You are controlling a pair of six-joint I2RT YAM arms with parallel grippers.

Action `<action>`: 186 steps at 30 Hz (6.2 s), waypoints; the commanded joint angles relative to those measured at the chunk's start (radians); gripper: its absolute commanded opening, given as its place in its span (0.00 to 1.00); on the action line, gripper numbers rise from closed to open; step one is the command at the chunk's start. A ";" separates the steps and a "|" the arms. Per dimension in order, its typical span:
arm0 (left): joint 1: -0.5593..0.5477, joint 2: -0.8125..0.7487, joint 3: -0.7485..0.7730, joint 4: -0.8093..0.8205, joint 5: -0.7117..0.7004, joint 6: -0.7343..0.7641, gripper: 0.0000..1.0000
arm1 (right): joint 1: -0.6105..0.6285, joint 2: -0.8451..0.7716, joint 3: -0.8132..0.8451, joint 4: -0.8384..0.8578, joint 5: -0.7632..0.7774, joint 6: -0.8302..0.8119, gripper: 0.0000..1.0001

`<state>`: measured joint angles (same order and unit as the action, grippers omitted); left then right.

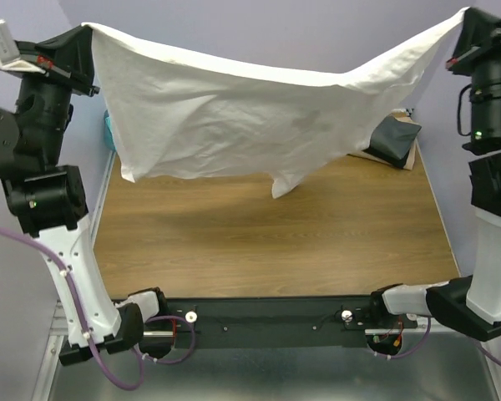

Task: Fold and stack the t-shirts
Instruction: Flatten the tshirt out

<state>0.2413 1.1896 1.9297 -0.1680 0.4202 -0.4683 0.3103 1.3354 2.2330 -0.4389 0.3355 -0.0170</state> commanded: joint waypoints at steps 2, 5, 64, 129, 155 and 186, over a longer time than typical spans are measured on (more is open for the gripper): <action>0.007 -0.033 0.052 0.033 -0.069 -0.006 0.00 | -0.007 -0.048 0.069 0.147 -0.069 -0.047 0.00; 0.007 -0.048 0.094 0.050 -0.067 -0.016 0.00 | -0.008 -0.065 0.066 0.196 -0.098 -0.046 0.01; -0.088 -0.294 -0.124 0.055 -0.245 0.137 0.00 | -0.028 -0.165 -0.044 0.379 -0.151 -0.152 0.01; -0.136 0.315 -0.980 -0.110 -0.205 0.252 0.67 | -0.034 0.616 -1.082 0.307 -0.507 0.267 0.93; 0.012 0.432 -1.005 -0.102 -0.238 0.272 0.41 | -0.088 0.628 -1.093 0.249 -0.329 0.362 0.95; 0.001 0.495 -0.962 -0.096 -0.320 0.264 0.26 | -0.088 0.651 -1.089 0.247 -0.368 0.361 0.95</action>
<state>0.2462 1.7161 0.9745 -0.2436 0.1551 -0.1947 0.2359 1.9160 1.1709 -0.0761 -0.0475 0.3370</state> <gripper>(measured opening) 0.252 0.948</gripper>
